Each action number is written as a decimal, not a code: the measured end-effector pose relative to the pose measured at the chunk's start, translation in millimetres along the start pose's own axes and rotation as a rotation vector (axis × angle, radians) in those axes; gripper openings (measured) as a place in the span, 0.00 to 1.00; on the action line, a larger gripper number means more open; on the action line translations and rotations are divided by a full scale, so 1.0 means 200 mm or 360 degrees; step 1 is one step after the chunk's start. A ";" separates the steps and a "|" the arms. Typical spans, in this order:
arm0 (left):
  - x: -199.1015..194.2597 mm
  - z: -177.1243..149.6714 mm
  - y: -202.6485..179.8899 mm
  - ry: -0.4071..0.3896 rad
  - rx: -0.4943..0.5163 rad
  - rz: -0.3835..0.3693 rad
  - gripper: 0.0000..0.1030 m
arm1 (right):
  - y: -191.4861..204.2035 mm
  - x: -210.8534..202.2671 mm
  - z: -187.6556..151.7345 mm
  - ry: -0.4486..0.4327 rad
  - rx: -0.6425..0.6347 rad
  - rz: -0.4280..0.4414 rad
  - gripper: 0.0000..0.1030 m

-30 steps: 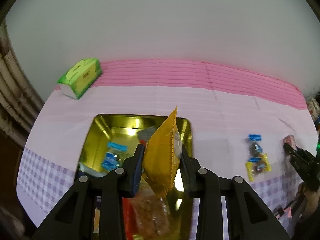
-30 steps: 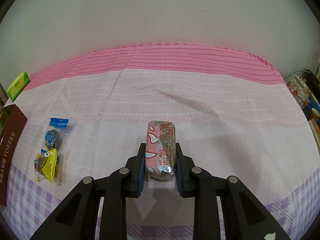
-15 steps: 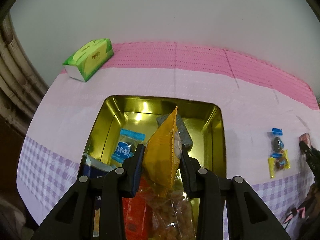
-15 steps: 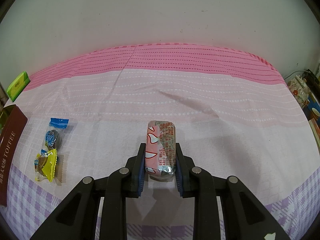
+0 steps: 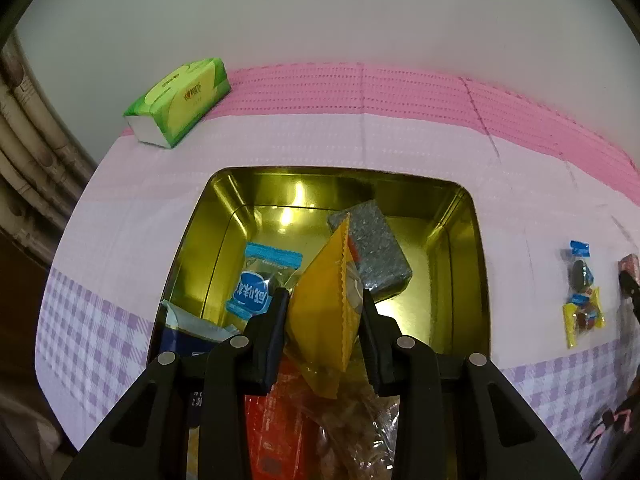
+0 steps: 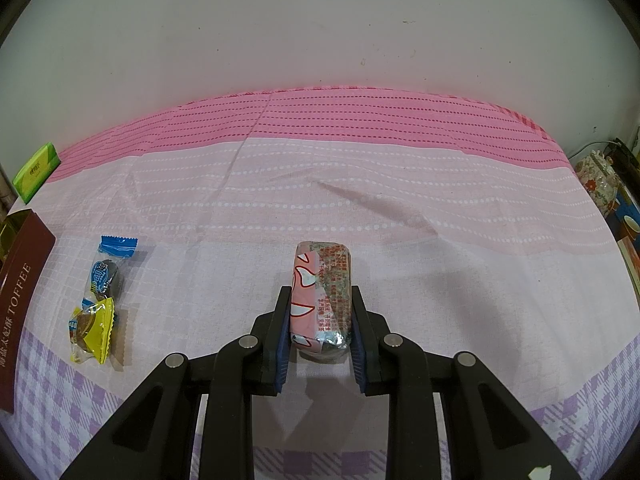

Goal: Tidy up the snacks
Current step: 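Carry the yellow triangular candy into the gold tin with the left gripper and release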

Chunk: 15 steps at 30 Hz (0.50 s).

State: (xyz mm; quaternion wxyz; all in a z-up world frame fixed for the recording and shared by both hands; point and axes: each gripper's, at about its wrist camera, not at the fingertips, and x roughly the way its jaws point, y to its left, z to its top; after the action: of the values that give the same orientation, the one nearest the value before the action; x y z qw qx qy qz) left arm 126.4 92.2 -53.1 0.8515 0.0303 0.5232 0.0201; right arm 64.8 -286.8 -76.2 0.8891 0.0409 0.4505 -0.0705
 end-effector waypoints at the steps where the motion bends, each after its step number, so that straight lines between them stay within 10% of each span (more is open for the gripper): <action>1: 0.00 0.00 0.00 0.0000 0.0003 0.0000 0.34 | 0.00 0.00 0.00 0.0000 0.0000 0.0000 0.24; 15: 0.00 0.00 -0.03 0.0009 0.0040 0.0038 0.37 | 0.00 0.00 0.00 0.0001 -0.0001 0.0001 0.24</action>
State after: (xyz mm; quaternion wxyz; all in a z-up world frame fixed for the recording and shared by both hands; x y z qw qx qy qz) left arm 125.8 86.7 -53.5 0.8492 0.0472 0.5255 0.0239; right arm 64.8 -286.8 -76.0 0.8889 0.0408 0.4508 -0.0703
